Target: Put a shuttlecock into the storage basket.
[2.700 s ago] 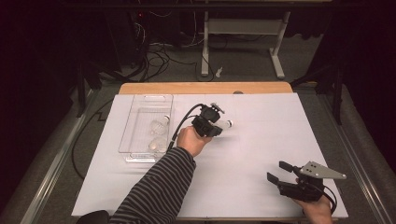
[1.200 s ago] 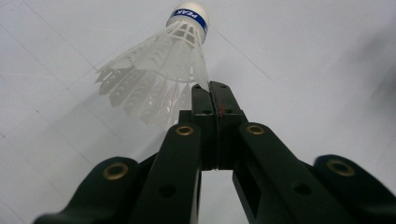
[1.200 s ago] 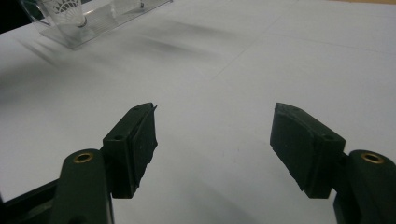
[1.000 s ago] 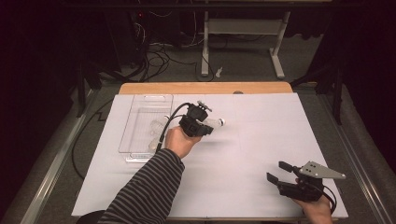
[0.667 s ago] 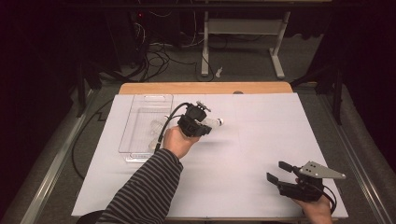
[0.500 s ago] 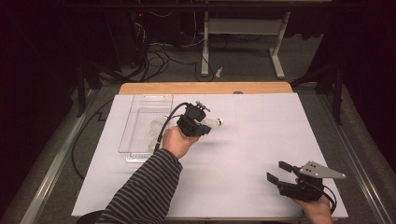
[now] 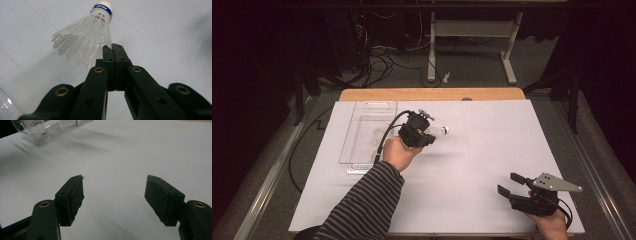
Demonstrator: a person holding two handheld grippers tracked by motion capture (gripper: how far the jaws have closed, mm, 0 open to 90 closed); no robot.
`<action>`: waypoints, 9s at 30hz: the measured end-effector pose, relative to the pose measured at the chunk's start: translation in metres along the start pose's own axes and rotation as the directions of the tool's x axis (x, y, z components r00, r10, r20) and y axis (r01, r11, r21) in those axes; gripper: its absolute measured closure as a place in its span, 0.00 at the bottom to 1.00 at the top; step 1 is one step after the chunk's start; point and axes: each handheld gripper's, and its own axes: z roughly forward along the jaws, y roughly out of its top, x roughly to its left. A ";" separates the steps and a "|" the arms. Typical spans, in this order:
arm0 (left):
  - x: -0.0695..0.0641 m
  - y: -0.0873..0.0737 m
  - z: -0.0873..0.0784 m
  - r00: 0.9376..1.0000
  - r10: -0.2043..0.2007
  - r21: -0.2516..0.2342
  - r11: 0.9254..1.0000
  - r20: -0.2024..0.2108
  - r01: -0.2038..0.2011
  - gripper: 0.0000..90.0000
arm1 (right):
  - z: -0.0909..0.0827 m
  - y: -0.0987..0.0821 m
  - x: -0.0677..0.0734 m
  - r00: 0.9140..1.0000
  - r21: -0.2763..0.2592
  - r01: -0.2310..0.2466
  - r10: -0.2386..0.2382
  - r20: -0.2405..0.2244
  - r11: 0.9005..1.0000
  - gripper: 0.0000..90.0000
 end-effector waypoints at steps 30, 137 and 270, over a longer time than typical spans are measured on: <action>0.008 -0.018 -0.020 0.999 -0.032 -0.020 0.999 -0.002 0.032 1.00 | 0.000 0.000 0.000 1.000 0.001 -0.002 0.002 0.002 1.000 0.35; 0.074 -0.056 -0.091 0.969 -0.206 -0.125 0.974 -0.135 0.190 1.00 | 0.000 0.000 0.000 1.000 0.004 -0.007 0.007 0.007 1.000 0.35; 0.137 -0.070 -0.062 0.885 -0.393 -0.109 0.920 -0.249 0.377 0.62 | 0.001 -0.001 -0.001 1.000 0.011 -0.011 0.011 0.003 1.000 0.35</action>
